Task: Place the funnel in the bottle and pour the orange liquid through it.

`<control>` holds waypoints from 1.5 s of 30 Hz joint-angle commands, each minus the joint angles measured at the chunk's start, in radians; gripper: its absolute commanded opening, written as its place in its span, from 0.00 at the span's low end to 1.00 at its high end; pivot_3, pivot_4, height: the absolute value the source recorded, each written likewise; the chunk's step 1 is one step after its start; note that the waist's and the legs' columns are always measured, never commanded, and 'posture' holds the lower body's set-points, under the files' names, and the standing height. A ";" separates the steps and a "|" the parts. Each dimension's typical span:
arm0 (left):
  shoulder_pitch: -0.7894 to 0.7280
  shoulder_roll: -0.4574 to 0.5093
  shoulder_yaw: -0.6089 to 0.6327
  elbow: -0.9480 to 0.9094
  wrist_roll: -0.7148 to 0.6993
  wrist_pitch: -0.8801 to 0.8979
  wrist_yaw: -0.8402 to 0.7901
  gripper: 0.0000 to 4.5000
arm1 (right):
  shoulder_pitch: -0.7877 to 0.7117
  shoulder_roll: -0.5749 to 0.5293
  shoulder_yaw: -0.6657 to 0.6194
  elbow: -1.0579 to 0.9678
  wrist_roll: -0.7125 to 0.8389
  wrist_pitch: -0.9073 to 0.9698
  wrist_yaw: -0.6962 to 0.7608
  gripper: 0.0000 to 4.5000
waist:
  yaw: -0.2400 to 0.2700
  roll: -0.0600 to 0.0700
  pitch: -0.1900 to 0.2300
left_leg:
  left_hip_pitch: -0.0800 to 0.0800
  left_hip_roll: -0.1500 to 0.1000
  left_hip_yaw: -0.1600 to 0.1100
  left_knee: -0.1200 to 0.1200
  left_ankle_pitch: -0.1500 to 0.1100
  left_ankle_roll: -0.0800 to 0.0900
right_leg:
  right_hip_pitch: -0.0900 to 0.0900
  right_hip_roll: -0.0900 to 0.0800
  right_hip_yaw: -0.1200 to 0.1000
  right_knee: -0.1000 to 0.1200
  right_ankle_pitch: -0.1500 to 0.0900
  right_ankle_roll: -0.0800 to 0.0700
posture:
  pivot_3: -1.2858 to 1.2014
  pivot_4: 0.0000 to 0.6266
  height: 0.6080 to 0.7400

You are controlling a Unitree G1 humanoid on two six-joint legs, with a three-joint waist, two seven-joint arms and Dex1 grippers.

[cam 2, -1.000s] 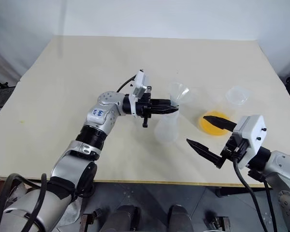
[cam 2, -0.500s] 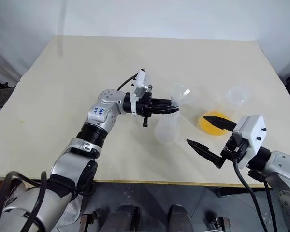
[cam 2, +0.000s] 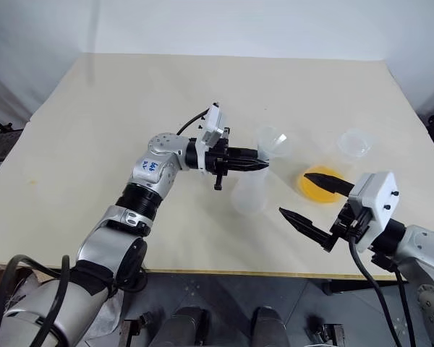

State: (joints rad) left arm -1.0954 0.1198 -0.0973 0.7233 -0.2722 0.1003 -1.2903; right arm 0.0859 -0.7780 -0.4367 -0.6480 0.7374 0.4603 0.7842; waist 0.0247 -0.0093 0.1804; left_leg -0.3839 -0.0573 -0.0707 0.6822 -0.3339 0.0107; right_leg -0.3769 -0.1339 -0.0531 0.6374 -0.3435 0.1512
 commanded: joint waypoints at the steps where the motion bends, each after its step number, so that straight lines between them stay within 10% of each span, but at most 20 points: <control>1: -0.023 -0.004 -0.001 -0.006 0.003 -0.006 -0.007 0.04 | -0.010 -0.016 -0.029 -0.017 0.012 -0.008 0.003 1.00 | 0.000 0.000 0.000 | 0.000 0.000 0.000 0.000 0.000 0.000 | 0.000 0.000 0.000 0.000 0.000 0.000 | 0.52 0.24 1.00; 4: -0.019 0.000 -0.002 -0.014 0.001 0.003 -0.010 0.04 | -0.017 -0.018 -0.025 -0.012 0.011 -0.008 0.005 1.00 | 0.000 0.000 0.000 | 0.000 0.000 0.000 0.000 0.000 0.000 | 0.000 0.000 0.000 0.000 0.000 0.000 | 0.52 0.24 1.00; 19: -0.011 0.005 0.013 -0.045 -0.011 0.017 0.007 0.99 | -0.037 -0.032 -0.026 0.004 0.012 -0.002 0.017 1.00 | 0.000 0.000 0.000 | 0.000 0.000 0.000 0.000 0.000 0.000 | 0.000 0.000 0.000 0.000 0.000 0.000 | 0.52 0.24 1.00; 45: 0.051 0.060 0.036 -0.194 -0.035 0.094 0.045 0.99 | -0.042 -0.051 -0.036 0.034 0.004 -0.004 0.042 1.00 | -0.001 0.000 0.000 | 0.000 0.001 0.000 0.000 0.000 0.000 | 0.000 0.000 0.000 0.000 0.000 0.000 | 0.52 0.24 1.00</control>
State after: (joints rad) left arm -1.0420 0.1751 -0.0787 0.5604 -0.2863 0.1995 -1.2547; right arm 0.0468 -0.8134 -0.4374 -0.6129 0.7361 0.4613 0.8176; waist 0.0240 -0.0092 0.1804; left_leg -0.3839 -0.0568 -0.0708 0.6823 -0.3338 0.0107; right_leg -0.3769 -0.1339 -0.0531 0.6374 -0.3435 0.1512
